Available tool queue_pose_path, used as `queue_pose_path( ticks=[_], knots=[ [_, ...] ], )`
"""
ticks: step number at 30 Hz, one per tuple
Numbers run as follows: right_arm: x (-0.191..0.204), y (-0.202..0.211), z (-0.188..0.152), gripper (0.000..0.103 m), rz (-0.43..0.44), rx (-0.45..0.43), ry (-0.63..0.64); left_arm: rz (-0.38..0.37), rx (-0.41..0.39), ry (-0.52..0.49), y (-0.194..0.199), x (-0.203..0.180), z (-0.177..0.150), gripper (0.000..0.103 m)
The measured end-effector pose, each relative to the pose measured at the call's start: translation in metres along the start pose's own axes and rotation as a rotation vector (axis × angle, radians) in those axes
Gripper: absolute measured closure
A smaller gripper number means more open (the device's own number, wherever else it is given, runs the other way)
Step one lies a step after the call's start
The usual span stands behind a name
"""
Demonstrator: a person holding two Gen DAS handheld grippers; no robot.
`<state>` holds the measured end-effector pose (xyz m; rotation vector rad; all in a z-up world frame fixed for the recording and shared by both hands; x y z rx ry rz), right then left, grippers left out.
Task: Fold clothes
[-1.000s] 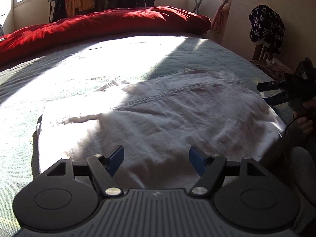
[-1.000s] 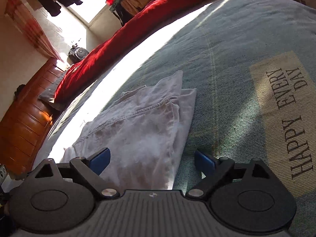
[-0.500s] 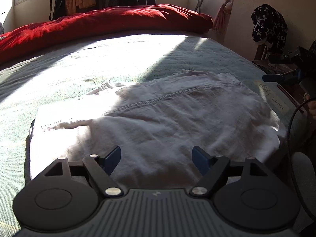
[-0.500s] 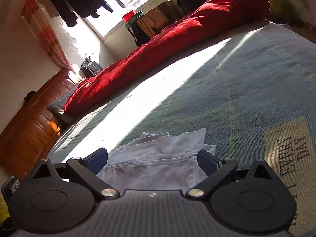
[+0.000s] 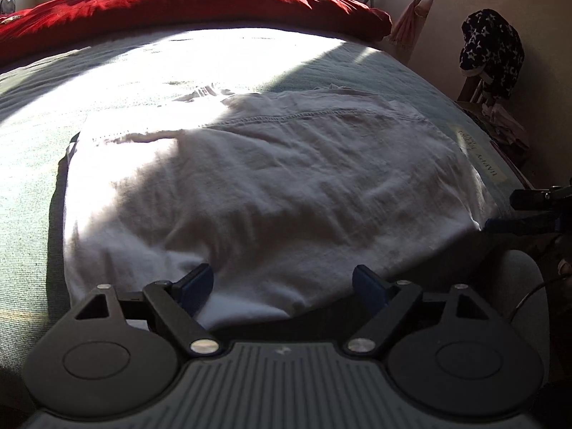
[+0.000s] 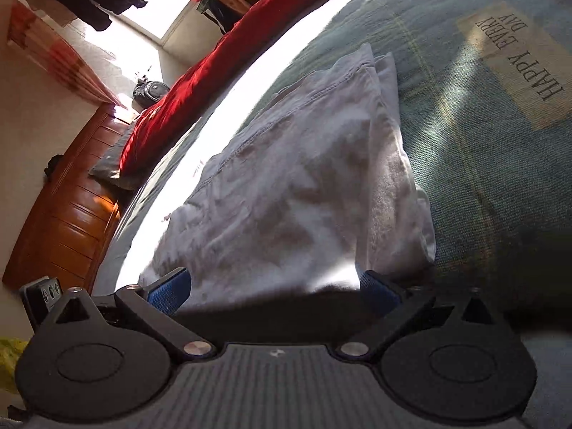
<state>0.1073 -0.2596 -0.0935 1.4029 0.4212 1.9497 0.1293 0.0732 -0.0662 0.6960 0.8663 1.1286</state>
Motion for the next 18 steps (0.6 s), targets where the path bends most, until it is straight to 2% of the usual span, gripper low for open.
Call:
queue_pose_path(
  ticks=[3,6,9,13,16,18],
  knots=[
    [0.014,0.007,0.003,0.0,-0.03,-0.037,0.058,-0.031,-0.065,0.123,0.022,0.02,0.012,0.017],
    [0.026,-0.002,0.01,0.0,-0.038,-0.039,0.101,-0.126,-0.108,0.234,0.038,0.037,0.021,0.015],
    [0.032,-0.02,0.013,0.0,-0.058,-0.025,0.128,-0.179,-0.102,0.263,0.034,0.041,0.019,0.011],
    [0.029,-0.039,0.006,0.0,-0.109,0.012,0.137,-0.114,0.04,0.326,0.012,0.053,-0.014,0.011],
    [0.025,-0.04,0.002,0.0,-0.128,0.016,0.153,-0.109,0.063,0.363,0.016,0.064,-0.029,0.011],
    [0.022,-0.038,0.003,0.0,-0.114,0.014,0.138,-0.111,0.014,0.378,0.029,0.068,-0.028,0.011]
  ],
)
Point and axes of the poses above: each gripper's, at about its wrist camera, not at the fingertips, and y roughly against the way its jaws point, x to its left, z to its top, the point moved 4 cm from there along -y, roughly the way its jaws point, and after that the axes turned 9 degrees about x, right-handed, at the moved point
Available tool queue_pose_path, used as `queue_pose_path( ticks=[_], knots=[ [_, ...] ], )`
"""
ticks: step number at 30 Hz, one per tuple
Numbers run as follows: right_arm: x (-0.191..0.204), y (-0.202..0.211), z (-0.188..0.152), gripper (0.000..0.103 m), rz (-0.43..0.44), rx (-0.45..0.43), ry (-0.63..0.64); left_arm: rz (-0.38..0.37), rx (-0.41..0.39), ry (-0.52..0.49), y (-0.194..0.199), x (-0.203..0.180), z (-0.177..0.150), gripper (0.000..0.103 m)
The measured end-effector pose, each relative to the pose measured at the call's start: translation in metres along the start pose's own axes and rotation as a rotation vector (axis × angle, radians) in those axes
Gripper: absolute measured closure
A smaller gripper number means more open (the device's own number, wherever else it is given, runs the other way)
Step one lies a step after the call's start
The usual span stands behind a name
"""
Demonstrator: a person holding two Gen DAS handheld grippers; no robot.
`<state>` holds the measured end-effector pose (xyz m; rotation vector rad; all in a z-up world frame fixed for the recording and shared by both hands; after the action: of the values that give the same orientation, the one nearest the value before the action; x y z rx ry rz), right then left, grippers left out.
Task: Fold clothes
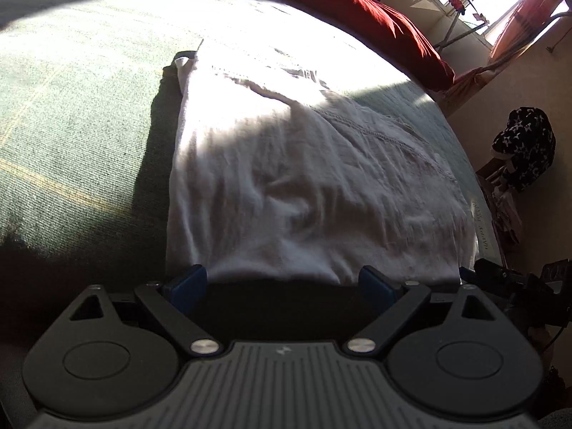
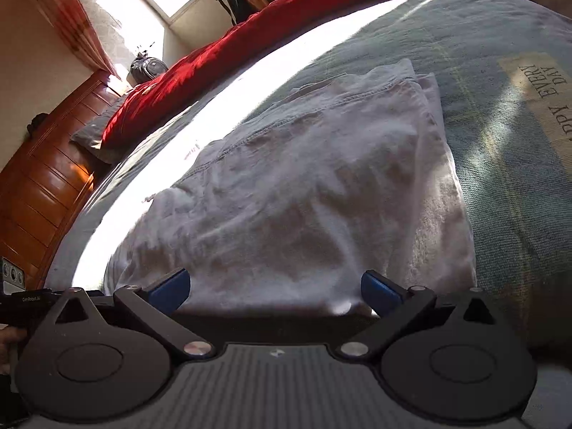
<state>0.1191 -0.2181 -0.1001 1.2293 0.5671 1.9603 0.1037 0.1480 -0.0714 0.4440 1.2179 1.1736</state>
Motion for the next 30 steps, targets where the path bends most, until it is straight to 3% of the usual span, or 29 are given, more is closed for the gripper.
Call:
queue_pose_path(
  ticks=[2,6,9,12,15,21,24,26,28,30],
  knots=[
    [-0.002,0.001,0.001,0.0,0.006,-0.002,-0.011,-0.05,-0.045,0.027,0.011,-0.003,0.004,0.011],
    [-0.001,0.001,-0.001,0.0,0.0,-0.006,-0.006,-0.258,-0.018,0.152,-0.002,-0.004,-0.005,0.011],
    [-0.001,0.001,-0.002,0.0,-0.001,-0.012,-0.008,-0.307,0.02,0.26,-0.031,0.006,-0.017,0.011],
    [-0.002,0.002,-0.001,0.0,0.002,-0.011,-0.015,-0.346,-0.057,0.372,-0.046,0.019,-0.018,0.011],
    [-0.001,0.003,-0.002,0.0,-0.01,-0.008,-0.012,-0.41,-0.203,0.418,-0.04,0.025,-0.013,0.011],
    [-0.001,0.002,-0.004,0.0,-0.017,-0.012,-0.013,-0.368,-0.372,0.432,-0.031,0.03,-0.014,0.011],
    [0.0,0.002,-0.003,0.0,-0.023,-0.007,-0.007,-0.254,-0.463,0.379,-0.011,0.022,-0.016,0.012],
    [0.0,0.001,-0.003,0.0,-0.028,-0.005,-0.003,-0.125,-0.545,0.309,0.018,0.016,-0.015,0.011],
    [0.001,0.001,-0.003,0.0,-0.034,-0.005,0.001,-0.064,-0.626,0.221,0.045,0.01,-0.013,0.011],
    [0.002,-0.001,-0.003,0.0,-0.044,-0.003,0.011,-0.034,-0.607,0.164,0.057,0.007,-0.004,0.009]
  ],
)
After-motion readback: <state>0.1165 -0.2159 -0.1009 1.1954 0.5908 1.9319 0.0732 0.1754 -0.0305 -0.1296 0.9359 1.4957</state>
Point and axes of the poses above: each gripper's, at about its wrist camera, not at the fingertips, and y roughly against the way its jaws point, x to its left, z to its top, the point moved 4 cm from there along -y, roughly the way its jaws point, and after that the axes turned 9 degrees about x, right-handed, at the moved point
